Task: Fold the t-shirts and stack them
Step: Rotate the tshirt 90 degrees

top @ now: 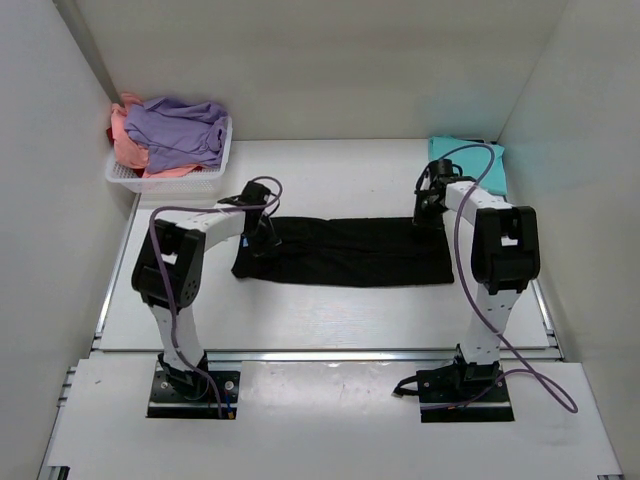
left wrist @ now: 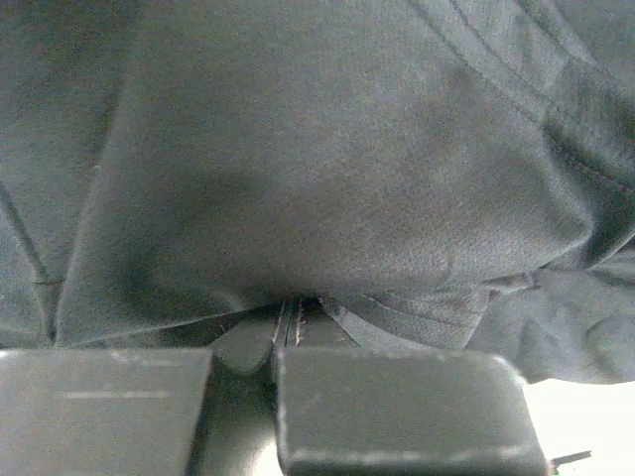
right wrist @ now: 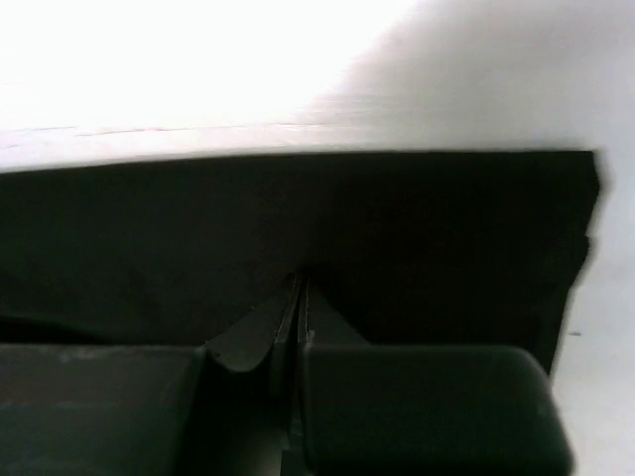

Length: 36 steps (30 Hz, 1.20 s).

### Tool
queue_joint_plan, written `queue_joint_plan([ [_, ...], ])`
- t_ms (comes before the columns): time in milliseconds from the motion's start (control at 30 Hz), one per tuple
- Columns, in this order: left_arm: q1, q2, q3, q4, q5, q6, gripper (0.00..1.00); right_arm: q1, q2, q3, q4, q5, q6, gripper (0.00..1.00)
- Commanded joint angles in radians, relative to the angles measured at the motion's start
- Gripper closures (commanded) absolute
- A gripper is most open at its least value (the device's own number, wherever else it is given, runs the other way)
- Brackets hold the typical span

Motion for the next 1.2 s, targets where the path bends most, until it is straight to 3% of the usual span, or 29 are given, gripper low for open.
queue_joint_plan([
  [0, 0.002, 0.093, 0.105, 0.002, -0.043, -0.008, 0.98, -0.003, -0.053, -0.067, -0.014, 0.056, 0.032, 1.00],
  [300, 0.020, 0.490, 0.675, -0.206, 0.016, 0.074, 1.00, 0.104, -0.286, -0.415, -0.044, 0.067, 0.200, 1.00],
  [400, 0.011, 0.631, 0.922, -0.303, 0.064, 0.102, 1.00, 0.206, -0.374, -0.510, -0.024, 0.021, 0.294, 1.00],
  [500, -0.004, 0.811, 1.351, -0.446, 0.070, 0.128, 1.00, 0.318, -0.417, -0.581, 0.029, -0.019, 0.394, 1.00],
  [600, 0.006, 0.952, 1.564, -0.513, 0.121, 0.096, 1.00, 0.406, -0.429, -0.622, 0.103, -0.068, 0.493, 1.00],
  [833, 0.029, 0.880, 1.346, -0.287, 0.144, 0.059, 1.00, 0.541, -0.369, -0.676, 0.271, -0.128, 0.679, 1.00],
  [1000, 0.062, 0.957, 1.472, -0.251, 0.170, -0.001, 1.00, 0.583, -0.273, -0.601, 0.296, -0.062, 0.751, 1.00],
  [1167, 0.098, 0.931, 1.461, -0.165, 0.182, -0.015, 1.00, 0.544, -0.256, -0.583, 0.246, -0.019, 0.735, 0.99],
])
